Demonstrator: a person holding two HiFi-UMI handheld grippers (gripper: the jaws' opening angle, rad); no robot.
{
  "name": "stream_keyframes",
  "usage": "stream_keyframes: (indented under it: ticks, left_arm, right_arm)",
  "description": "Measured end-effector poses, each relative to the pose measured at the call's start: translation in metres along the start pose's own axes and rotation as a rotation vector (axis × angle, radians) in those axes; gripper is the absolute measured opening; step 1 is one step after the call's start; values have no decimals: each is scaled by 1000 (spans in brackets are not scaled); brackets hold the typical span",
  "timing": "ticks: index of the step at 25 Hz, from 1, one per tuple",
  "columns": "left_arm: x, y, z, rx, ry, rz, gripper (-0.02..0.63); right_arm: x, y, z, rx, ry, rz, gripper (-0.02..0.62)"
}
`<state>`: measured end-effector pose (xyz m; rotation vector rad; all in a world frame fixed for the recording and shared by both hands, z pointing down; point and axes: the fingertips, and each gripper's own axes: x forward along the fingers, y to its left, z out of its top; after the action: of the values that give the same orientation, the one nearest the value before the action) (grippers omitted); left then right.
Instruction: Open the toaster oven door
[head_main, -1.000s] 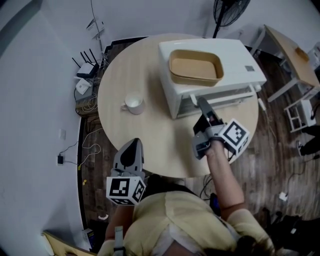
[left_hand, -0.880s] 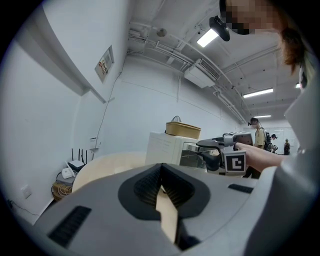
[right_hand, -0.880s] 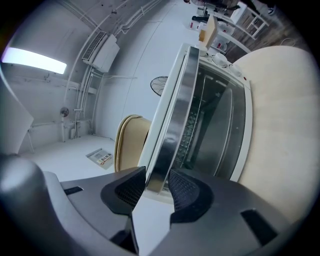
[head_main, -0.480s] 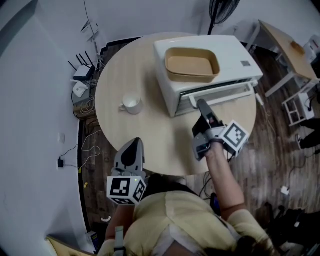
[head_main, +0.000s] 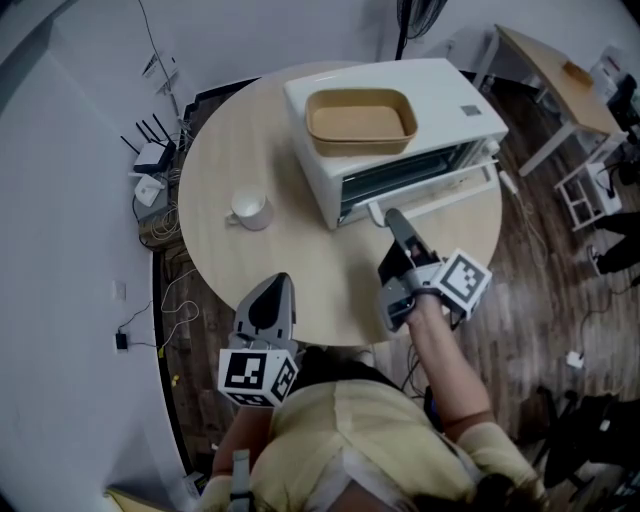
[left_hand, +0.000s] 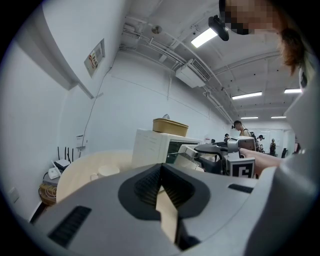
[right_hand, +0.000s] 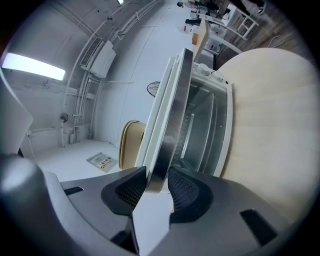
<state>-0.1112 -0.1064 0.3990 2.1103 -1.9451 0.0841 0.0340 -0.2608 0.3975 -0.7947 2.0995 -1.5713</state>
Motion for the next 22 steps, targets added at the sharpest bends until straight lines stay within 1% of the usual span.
stream_keyframes:
  ticks: [10,17,22]
  left_arm:
    - [15,-25,-5,16,23,-101,2]
    - [23,-39,-10,24,43,-153,2]
    - [30,-47,-15,31,59,-186,2]
  right_arm:
    - [-35,-21,-11,-10,-20,-76,127]
    - [-53,-31,-19,-1,-28,-101,124]
    - [-68,-44,-25,9,-33,-136,124]
